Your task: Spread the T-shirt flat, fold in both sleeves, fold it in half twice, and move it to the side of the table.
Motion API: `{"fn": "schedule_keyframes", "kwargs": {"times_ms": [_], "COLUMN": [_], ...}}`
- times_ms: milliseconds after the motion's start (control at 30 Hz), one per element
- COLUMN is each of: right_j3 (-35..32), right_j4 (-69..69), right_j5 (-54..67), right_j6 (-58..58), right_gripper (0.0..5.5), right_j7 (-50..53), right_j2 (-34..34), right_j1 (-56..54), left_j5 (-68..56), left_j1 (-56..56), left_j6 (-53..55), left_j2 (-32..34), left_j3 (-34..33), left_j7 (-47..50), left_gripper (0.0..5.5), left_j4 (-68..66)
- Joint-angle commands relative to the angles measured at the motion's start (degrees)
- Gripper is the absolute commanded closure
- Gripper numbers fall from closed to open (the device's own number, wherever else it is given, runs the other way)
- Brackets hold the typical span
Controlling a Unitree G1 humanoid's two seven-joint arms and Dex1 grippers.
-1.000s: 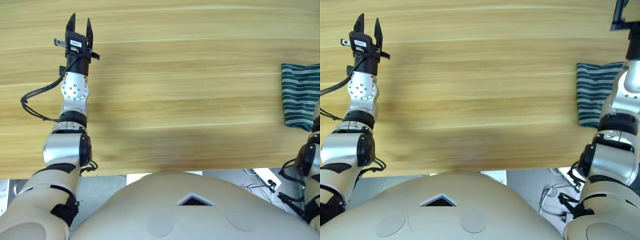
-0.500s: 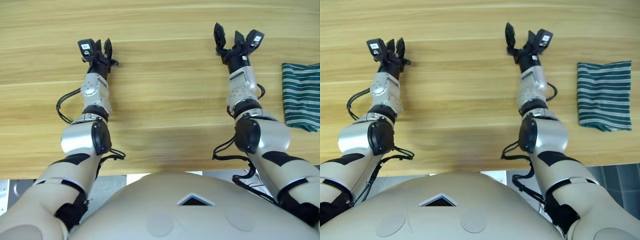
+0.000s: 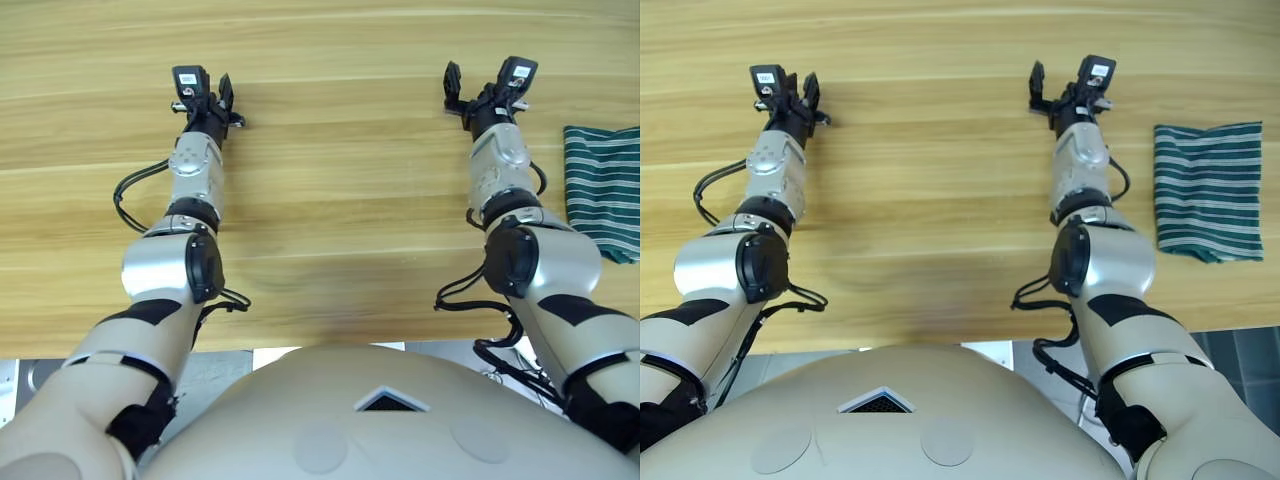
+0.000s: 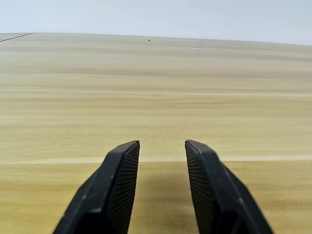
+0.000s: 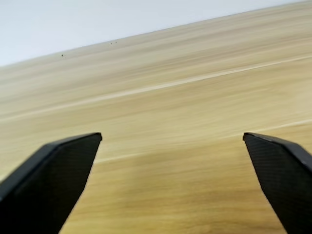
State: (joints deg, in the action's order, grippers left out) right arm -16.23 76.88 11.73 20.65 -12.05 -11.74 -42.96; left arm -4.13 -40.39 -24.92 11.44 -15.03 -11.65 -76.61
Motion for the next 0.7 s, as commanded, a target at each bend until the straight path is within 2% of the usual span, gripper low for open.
{"fn": "schedule_keyframes", "kwargs": {"times_ms": [33, 333, 467, 700], "right_j3": [0.5, 0.3, 0.3, 0.6], "right_j4": [0.1, -0.1, -0.1, -0.1], "right_j5": [-2.8, -5.8, -6.7, -8.3], "right_j6": [-0.2, 0.8, 1.3, 1.7], "right_gripper": [0.10, 0.10, 0.10, 0.10], "right_j7": [1.6, 2.2, 2.2, 2.8], "right_j2": [0.3, 0.0, -0.1, -0.2], "right_j1": [-2.0, -1.6, -1.4, -1.2], "left_j5": [0.0, 0.9, 1.3, 1.9], "left_j1": [-1.6, -2.1, -2.3, -2.3], "left_j6": [0.4, 0.0, 0.0, -0.4], "left_j2": [0.4, -0.3, -0.7, -0.8], "left_j3": [-0.8, -0.9, -0.7, -0.7], "left_j7": [-2.6, -4.6, -4.5, -4.5], "left_gripper": [3.29, 2.07, 1.30, 0.27], "left_j4": [-0.3, -0.3, -0.3, -0.2]}}
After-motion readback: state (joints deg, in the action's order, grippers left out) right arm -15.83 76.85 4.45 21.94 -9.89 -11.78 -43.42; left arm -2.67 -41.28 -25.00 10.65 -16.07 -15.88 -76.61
